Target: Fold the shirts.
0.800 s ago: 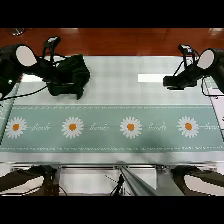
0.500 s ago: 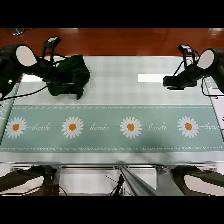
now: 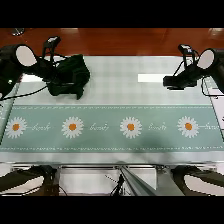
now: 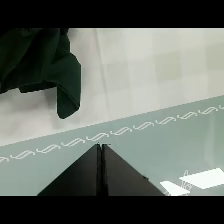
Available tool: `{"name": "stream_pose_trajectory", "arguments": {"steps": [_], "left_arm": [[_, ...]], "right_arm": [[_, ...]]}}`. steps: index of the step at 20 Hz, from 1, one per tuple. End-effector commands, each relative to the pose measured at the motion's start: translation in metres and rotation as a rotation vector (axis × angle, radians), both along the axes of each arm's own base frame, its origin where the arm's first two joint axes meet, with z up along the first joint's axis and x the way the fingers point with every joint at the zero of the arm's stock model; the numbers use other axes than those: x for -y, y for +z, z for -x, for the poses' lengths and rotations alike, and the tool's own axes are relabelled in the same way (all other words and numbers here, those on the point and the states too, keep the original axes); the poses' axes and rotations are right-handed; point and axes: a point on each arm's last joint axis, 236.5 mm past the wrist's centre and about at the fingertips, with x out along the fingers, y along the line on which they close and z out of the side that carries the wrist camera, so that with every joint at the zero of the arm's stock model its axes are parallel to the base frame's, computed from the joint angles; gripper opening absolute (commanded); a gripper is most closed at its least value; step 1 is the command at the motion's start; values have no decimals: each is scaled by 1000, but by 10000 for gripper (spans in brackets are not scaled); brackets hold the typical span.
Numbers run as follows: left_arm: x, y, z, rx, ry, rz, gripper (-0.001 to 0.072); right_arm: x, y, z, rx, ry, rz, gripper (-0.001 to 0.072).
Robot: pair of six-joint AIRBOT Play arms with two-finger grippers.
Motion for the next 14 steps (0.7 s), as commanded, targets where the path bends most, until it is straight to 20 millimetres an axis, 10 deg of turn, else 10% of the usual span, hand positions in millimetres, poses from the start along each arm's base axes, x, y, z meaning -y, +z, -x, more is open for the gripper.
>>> {"name": "stream_pose_trajectory", "arguments": {"steps": [1, 8, 9, 10, 11, 14], "left_arm": [[2, 12, -27, 122, 12, 18, 39], [5, 82, -104, 539, 107, 116, 43], [0, 96, -117, 616, 131, 128, 137], [-5, 110, -129, 693, 157, 140, 489], [-12, 119, -142, 764, 179, 141, 704], [-30, 79, -165, 748, 113, 16, 704]], "right_arm": [[-1, 1, -4, 16, -2, -3, 19], [-2, 24, -55, 252, -19, -16, 25], [-1, 27, -61, 281, -21, -15, 170], [-1, 28, -67, 305, -22, -16, 532], [-2, 28, -72, 320, -21, -16, 625], [-2, 9, -74, 283, -22, -14, 624]]}}
